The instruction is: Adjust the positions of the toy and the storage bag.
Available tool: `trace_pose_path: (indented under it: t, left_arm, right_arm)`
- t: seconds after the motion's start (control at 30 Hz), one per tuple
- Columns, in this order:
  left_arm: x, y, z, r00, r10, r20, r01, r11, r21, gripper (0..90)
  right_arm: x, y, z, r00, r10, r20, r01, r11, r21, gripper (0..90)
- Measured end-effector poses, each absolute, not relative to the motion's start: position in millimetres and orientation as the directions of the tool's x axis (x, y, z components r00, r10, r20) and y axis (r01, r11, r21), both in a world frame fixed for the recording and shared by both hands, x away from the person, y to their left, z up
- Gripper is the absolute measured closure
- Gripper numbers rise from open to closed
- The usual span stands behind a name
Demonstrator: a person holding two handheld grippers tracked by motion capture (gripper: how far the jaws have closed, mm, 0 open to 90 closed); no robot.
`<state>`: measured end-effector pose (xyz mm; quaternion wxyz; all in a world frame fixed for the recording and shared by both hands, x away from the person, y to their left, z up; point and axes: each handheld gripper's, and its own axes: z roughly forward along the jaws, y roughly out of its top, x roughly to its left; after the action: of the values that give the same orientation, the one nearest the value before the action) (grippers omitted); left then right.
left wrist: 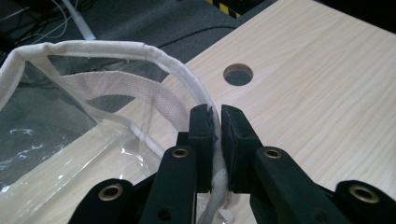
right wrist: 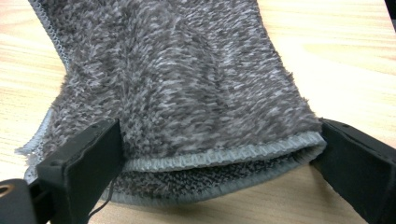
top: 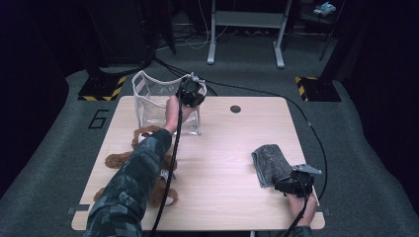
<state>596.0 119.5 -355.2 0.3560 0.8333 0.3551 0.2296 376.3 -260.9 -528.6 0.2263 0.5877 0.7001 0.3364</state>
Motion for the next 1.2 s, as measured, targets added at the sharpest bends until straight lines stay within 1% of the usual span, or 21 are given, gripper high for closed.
trace_pose_path:
  t: [0.27, 0.33, 0.37, 0.43, 0.5, 0.53, 0.57, 0.63, 0.73, 0.77, 0.8, 0.9, 1.0, 1.1, 1.2]
  left_arm:
    - [594.1, 101.5, -355.7, 0.681, 0.72, 0.132, 0.396, -0.514, 0.761, 82.7]
    - [592.9, 100.9, -355.0, 0.682, 0.721, 0.123, 0.395, -0.505, 0.767, 80.6]
    - [592.2, 102.0, -353.5, 0.684, 0.72, 0.116, 0.398, -0.502, 0.768, 74.6]
    - [589.8, 106.1, -349.3, 0.67, 0.733, 0.118, 0.41, -0.498, 0.764, 56.4]
    - [585.9, 112.8, -344.6, 0.659, 0.743, 0.116, 0.412, -0.486, 0.771, 48.4]
    - [582.8, 118.2, -340.8, 0.646, 0.754, 0.119, 0.418, -0.48, 0.771, 42.5]
    - [580.0, 123.8, -337.8, 0.644, 0.759, 0.1, 0.422, -0.461, 0.781, 36.9]
    - [571.2, 134.2, -330.7, 0.626, 0.773, 0.098, 0.425, -0.444, 0.789, 29.9]
    - [556.7, 150.4, -321.4, 0.623, 0.777, 0.09, 0.423, -0.432, 0.796, 23.5]
    - [548.9, 157.5, -318.9, 0.621, 0.782, 0.059, 0.429, -0.401, 0.81, 20.6]
    - [543.8, 162.3, -317.5, 0.619, 0.784, 0.047, 0.43, -0.389, 0.815, 18.8]
    - [519.4, 183.1, -314.4, 0.604, 0.795, 0.067, 0.426, -0.392, 0.815, 15.9]
    - [503.6, 201.8, -317.0, 0.586, 0.809, 0.056, 0.438, -0.374, 0.817, 14.7]
    - [491.3, 221.7, -324.7, 0.559, 0.829, 0.029, 0.464, -0.341, 0.818, 13.7]
    - [481.8, 243.1, -337.5, 0.537, 0.843, 0.039, 0.501, -0.355, 0.789, 13.6]
  right_arm:
    - [376.1, -260.8, -528.5, -0.206, 0.975, 0.081, 0.672, 0.081, 0.736, 2.5]
    - [376.1, -260.9, -528.5, -0.206, 0.975, 0.082, 0.672, 0.08, 0.737, 2.6]
    - [376.1, -260.9, -528.5, -0.207, 0.975, 0.082, 0.671, 0.081, 0.737, 2.6]
    - [376.1, -261.3, -528.6, -0.209, 0.975, 0.081, 0.67, 0.082, 0.737, 2.7]
    - [376.1, -261.3, -528.6, -0.209, 0.975, 0.081, 0.671, 0.082, 0.737, 2.7]
    - [376.0, -261.3, -528.6, -0.208, 0.975, 0.081, 0.67, 0.082, 0.738, 2.7]
    - [376.1, -261.2, -528.6, -0.208, 0.975, 0.081, 0.671, 0.082, 0.737, 2.7]
    - [376.0, -260.8, -528.5, -0.206, 0.975, 0.08, 0.671, 0.081, 0.737, 2.7]
    - [376.0, -260.8, -528.6, -0.206, 0.975, 0.079, 0.672, 0.083, 0.736, 2.7]
    - [376.2, -261.4, -528.8, -0.211, 0.975, 0.072, 0.668, 0.09, 0.739, 2.6]
    - [376.3, -261.4, -528.9, -0.211, 0.975, 0.071, 0.668, 0.091, 0.739, 2.6]
    - [376.3, -261.4, -528.9, -0.211, 0.975, 0.071, 0.667, 0.09, 0.739, 2.6]
    - [376.2, -260.9, -528.8, -0.208, 0.975, 0.074, 0.669, 0.086, 0.738, 2.6]
    - [376.2, -260.6, -528.7, -0.205, 0.976, 0.075, 0.67, 0.084, 0.738, 2.6]
    - [376.1, -260.6, -528.7, -0.205, 0.976, 0.076, 0.67, 0.084, 0.737, 2.6]
